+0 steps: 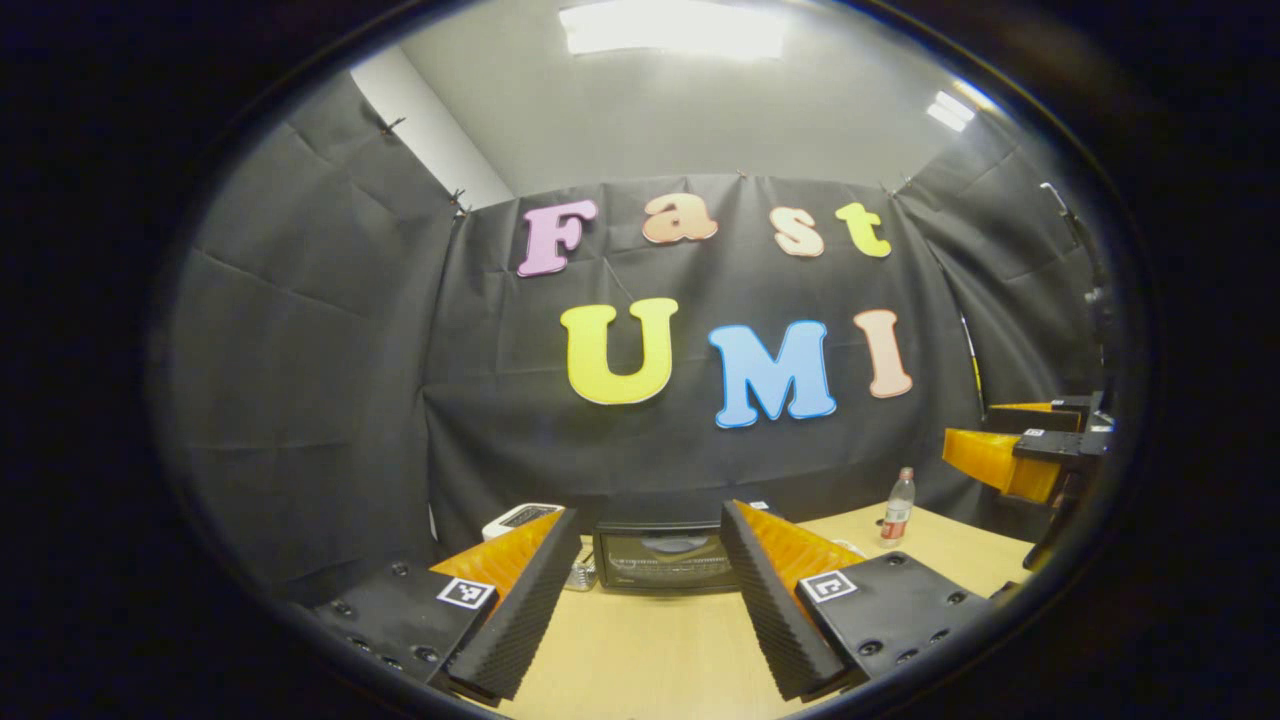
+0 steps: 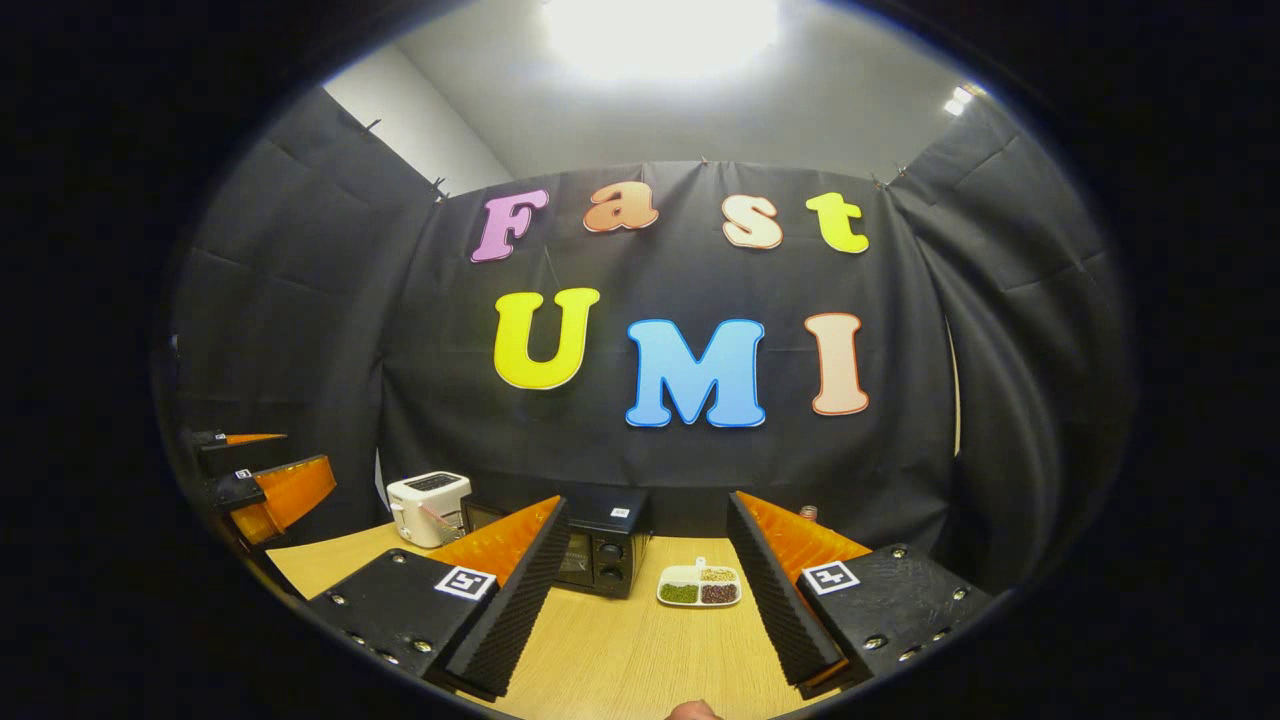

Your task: Open the electric oven with the left hand, put the food in, and close the electric oven.

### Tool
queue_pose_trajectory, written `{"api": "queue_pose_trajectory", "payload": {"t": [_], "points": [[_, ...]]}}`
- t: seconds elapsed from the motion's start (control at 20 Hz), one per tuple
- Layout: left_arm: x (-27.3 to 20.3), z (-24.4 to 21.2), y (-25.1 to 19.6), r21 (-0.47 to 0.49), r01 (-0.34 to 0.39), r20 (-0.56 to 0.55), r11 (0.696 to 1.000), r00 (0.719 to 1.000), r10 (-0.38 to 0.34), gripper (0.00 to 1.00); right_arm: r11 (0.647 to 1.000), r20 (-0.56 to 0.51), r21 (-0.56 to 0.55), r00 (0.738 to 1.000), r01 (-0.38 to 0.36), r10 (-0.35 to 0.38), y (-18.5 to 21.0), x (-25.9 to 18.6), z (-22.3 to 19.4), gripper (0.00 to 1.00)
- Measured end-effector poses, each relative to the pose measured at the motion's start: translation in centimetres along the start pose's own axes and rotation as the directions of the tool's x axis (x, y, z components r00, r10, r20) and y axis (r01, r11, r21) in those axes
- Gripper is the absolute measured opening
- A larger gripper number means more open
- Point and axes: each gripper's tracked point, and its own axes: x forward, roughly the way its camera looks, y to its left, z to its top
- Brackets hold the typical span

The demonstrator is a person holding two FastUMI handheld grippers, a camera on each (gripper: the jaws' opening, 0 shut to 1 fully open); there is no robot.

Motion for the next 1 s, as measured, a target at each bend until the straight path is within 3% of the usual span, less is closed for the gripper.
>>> {"api": "queue_pose_trajectory", "payload": {"t": [1.0], "points": [[-0.4,0.7,0.1,0.008,0.015,0.015,1.0,1.0,-0.015,0.99,1.0,0.041,-0.012,0.999,0.011,-0.011,0.6,-0.6,1.4,0.96]]}}
